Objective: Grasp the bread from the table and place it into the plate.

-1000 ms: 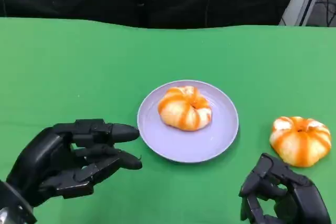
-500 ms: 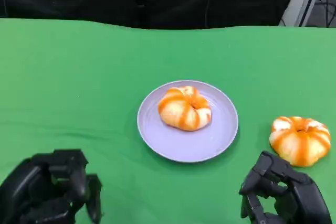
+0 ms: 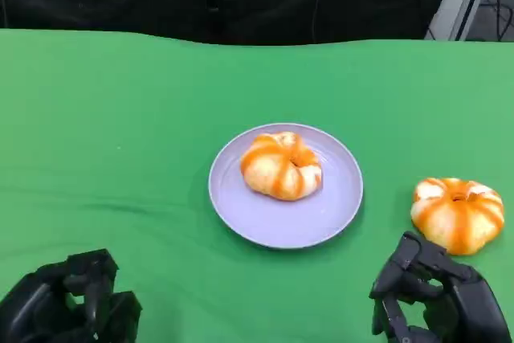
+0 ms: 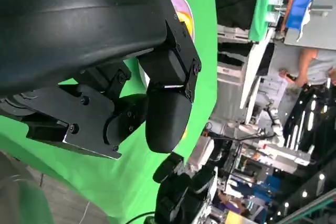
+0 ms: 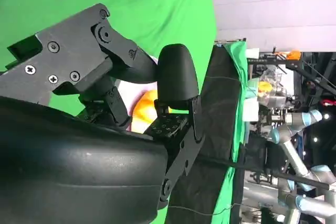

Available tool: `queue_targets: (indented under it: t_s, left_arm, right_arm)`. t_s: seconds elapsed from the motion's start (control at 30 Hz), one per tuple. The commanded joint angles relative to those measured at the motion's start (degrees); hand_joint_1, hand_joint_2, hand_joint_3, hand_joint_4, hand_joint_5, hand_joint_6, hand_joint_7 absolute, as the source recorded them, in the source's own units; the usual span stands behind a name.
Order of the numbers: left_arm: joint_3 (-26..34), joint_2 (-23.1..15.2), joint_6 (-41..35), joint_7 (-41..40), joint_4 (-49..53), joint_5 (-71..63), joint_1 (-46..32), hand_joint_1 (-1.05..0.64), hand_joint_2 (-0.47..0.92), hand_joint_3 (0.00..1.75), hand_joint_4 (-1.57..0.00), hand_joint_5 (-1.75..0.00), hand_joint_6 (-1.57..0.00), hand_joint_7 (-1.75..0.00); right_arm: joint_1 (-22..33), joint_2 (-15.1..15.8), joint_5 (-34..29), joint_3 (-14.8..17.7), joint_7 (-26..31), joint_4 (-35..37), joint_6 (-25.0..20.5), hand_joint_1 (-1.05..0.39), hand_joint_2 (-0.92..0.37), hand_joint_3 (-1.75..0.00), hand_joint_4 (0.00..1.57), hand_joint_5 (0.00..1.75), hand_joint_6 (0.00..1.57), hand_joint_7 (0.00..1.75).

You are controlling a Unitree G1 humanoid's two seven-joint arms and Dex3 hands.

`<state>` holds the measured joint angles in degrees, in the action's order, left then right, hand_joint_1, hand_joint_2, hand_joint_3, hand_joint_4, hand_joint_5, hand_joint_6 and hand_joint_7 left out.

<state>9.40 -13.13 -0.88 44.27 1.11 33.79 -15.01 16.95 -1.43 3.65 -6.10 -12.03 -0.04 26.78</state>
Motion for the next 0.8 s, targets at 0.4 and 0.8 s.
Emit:
queue_targets:
  t_s: [0.4,0.8]
  left_arm:
    - [1.4,0.5,0.3,-1.2,0.8,-1.3,0.7,-0.05,0.64,1.00,-0.98,-1.75,-0.88,-1.75]
    - [1.1,0.6,-0.6,-2.6,-0.1,-2.1,0.6,-0.05,0.65,0.98,-0.96,-1.75,-0.89,-1.71]
  right_arm:
    - [0.8,0.6,1.1,0.3,-0.4,-0.2,0.6,-0.16,-0.62,-1.10,0.80,1.75,0.73,1.54]
    - [0.6,0.7,1.0,0.4,-0.5,0.1,0.9,-0.15,-0.62,-1.10,0.80,1.75,0.74,1.54]
